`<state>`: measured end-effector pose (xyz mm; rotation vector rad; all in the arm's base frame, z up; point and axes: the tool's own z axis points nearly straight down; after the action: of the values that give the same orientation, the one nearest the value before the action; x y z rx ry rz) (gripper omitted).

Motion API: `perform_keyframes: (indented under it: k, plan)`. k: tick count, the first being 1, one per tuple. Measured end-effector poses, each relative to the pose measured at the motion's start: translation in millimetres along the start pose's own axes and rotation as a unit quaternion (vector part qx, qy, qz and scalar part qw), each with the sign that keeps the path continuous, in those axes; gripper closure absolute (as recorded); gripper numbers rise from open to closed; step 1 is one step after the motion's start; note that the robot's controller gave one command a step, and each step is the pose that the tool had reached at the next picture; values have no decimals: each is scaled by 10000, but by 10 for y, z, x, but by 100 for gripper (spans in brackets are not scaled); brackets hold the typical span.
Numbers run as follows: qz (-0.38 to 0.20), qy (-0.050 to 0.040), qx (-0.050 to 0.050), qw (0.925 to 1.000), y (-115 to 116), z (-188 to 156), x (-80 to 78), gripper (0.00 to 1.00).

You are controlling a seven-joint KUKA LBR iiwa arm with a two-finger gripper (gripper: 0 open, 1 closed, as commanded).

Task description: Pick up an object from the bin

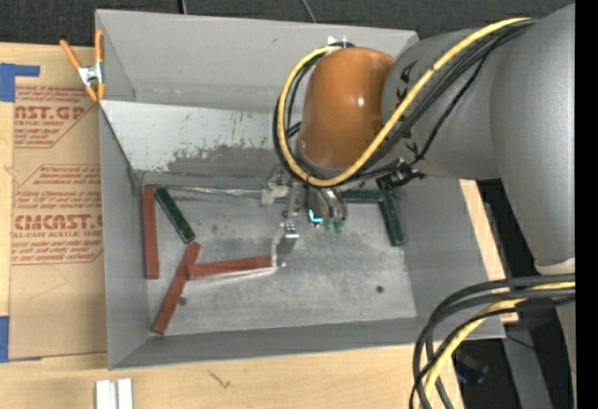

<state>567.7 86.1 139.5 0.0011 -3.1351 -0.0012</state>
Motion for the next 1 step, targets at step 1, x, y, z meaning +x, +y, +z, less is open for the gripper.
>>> perform_keyframes:
  k: [1]
  plan:
    - [1,-36,-2,10000,-3,-43,-20,0]
